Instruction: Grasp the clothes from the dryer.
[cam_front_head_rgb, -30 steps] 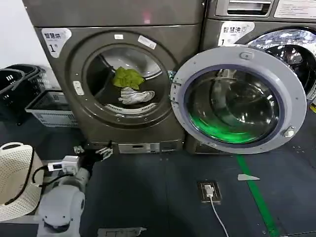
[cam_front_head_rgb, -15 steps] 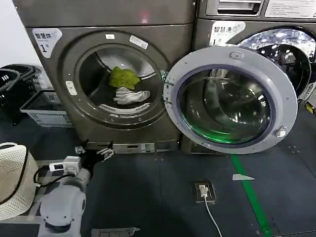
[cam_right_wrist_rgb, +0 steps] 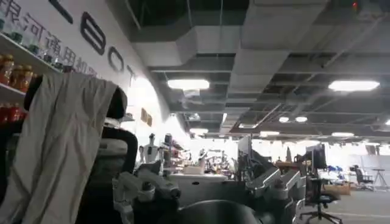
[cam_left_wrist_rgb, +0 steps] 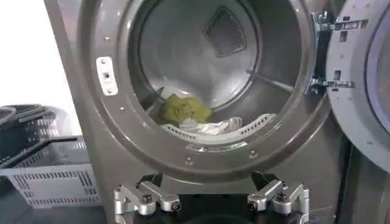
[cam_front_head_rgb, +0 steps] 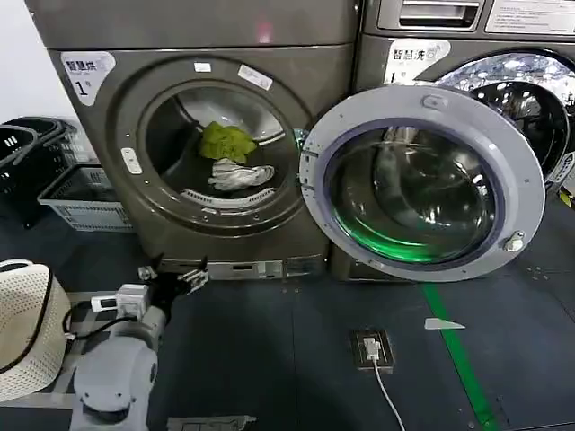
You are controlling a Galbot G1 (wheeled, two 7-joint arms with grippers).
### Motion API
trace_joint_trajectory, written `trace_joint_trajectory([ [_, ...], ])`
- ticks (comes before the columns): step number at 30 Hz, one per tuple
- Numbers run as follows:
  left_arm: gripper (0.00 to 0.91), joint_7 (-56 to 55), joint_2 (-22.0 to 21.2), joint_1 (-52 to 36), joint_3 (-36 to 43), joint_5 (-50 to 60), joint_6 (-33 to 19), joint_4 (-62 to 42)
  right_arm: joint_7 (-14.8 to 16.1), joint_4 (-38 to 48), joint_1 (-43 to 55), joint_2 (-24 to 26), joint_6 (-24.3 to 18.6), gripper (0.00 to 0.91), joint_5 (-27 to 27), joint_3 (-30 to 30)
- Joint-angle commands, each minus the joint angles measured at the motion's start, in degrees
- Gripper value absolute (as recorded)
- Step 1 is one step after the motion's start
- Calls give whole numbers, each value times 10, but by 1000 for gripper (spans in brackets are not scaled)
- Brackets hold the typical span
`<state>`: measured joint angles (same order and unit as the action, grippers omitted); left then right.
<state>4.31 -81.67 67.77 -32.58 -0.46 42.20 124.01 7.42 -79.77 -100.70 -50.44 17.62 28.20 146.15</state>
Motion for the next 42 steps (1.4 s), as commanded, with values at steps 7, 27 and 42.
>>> trace_joint_trajectory([
  [7, 907, -1, -1, -2, 0, 1, 28, -1, 1, 0, 2, 1, -1, 907, -1, -5],
  [27, 907, -3, 0, -8, 7, 0, 28, -4, 0, 2, 0, 5, -4, 907, -1, -2],
  [42, 907, -2, -2, -7, 8, 0, 28, -5, 0, 5, -1, 3, -4, 907, -1, 0],
])
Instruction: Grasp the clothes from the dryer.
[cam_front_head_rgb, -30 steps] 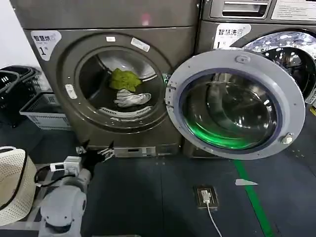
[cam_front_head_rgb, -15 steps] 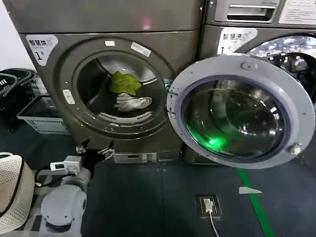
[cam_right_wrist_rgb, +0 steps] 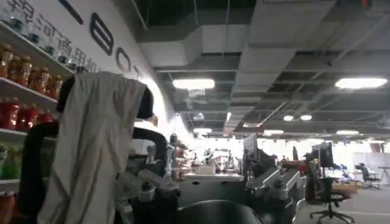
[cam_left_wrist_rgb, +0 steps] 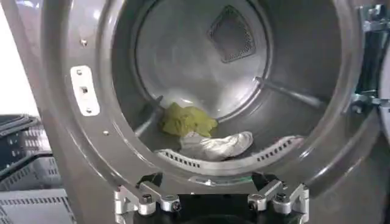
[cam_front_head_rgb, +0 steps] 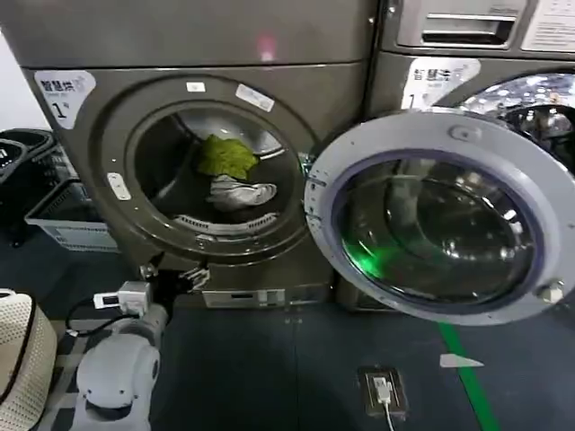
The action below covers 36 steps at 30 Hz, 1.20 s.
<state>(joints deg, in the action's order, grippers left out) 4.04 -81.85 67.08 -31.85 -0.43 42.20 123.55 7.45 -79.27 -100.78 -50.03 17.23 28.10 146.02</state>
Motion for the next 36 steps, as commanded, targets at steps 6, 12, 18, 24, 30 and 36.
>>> trace_joint_trajectory([
  [6, 907, 0, 0, 0, 1, 0, 28, 0, 0, 1, -1, -1, -1, 907, 1, 2],
  [12, 907, 0, -2, -1, 1, 0, 28, 0, 0, -1, 2, -6, -1, 907, 1, 0],
  [18, 907, 1, -1, 0, 0, 0, 28, -1, 0, -3, 2, -9, 0, 907, 1, 3],
  [24, 907, 2, -2, 0, 1, 1, 28, -2, 0, -3, 4, -12, -1, 907, 0, 2],
  [30, 907, 3, -4, 2, 2, 2, 28, -4, 1, 0, 2, -13, -2, 907, 0, 3],
  [36, 907, 3, -5, 1, 4, 2, 28, -6, 1, 1, 1, -13, -3, 907, 0, 4],
])
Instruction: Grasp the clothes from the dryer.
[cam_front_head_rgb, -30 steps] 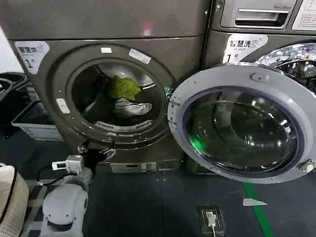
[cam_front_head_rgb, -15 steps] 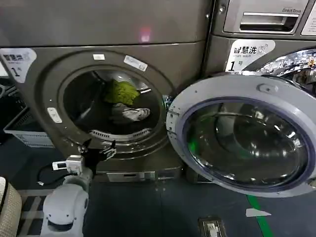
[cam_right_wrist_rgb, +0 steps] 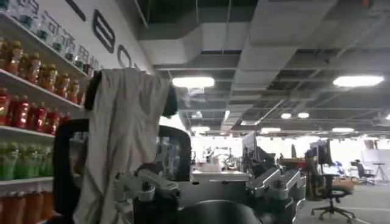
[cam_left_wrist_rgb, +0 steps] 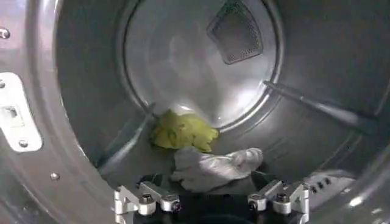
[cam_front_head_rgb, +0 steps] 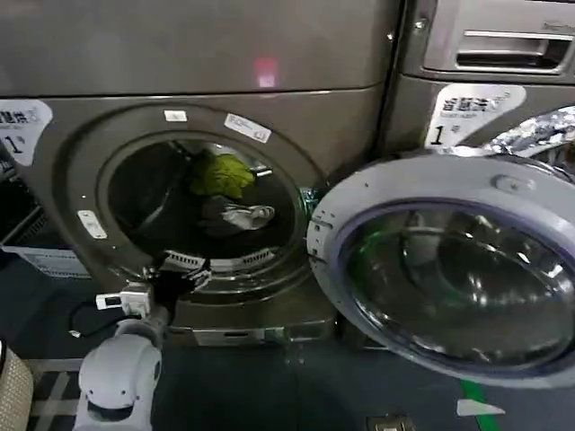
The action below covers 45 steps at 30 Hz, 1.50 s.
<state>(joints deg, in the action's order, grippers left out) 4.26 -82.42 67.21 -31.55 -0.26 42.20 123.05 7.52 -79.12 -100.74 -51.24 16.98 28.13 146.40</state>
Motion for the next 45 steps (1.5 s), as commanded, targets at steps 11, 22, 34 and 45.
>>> trace_joint_trajectory([
  [11, 907, 0, 1, -3, 3, 0, 28, -4, 0, -1, 1, -2, 0, 907, -1, -1],
  [22, 907, -1, -1, -3, 4, 3, 28, -7, 0, 0, 1, -3, -1, 907, -1, -1],
  [34, 907, -16, -19, -53, 33, 25, -1, -85, -3, 4, -5, -6, -18, 907, -1, 3],
  [45, 907, -5, -38, -231, 46, 61, -73, -309, -2, 0, -3, -2, -18, 907, -2, -6],
])
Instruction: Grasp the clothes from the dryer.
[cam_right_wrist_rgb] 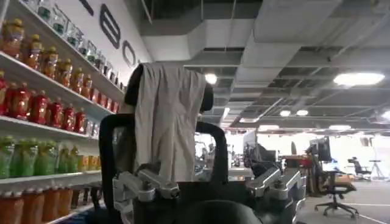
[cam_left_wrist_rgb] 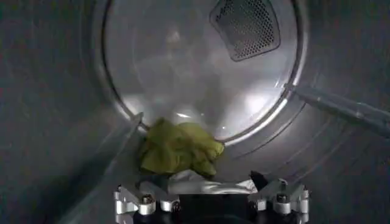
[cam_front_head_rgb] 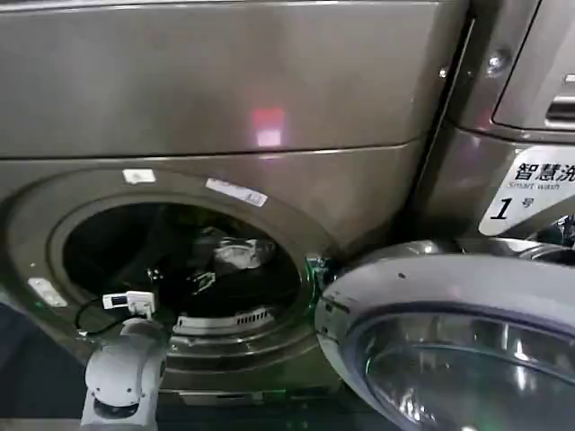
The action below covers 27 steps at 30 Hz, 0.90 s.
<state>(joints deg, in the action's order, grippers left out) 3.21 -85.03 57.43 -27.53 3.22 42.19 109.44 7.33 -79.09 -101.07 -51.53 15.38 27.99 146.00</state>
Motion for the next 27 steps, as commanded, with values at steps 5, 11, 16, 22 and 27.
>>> trace_joint_trajectory([
  [5, 907, 29, -21, -208, 3, 78, -92, -283, 0, -1, -2, 1, -2, 907, 0, -2],
  [11, 907, 53, -36, -265, 1, 138, -113, -361, 1, -3, -4, 0, -2, 907, 0, -1],
  [16, 907, 323, -19, -281, -8, 459, -194, -385, 2, -3, -8, 1, -3, 907, 0, -1],
  [22, 907, 509, -27, -317, -51, 811, -422, -427, 2, 2, -20, 2, -6, 907, 1, 6],
  [27, 907, 596, -29, -372, -70, 830, -502, -465, 4, 2, -22, -3, -9, 907, 1, 7],
])
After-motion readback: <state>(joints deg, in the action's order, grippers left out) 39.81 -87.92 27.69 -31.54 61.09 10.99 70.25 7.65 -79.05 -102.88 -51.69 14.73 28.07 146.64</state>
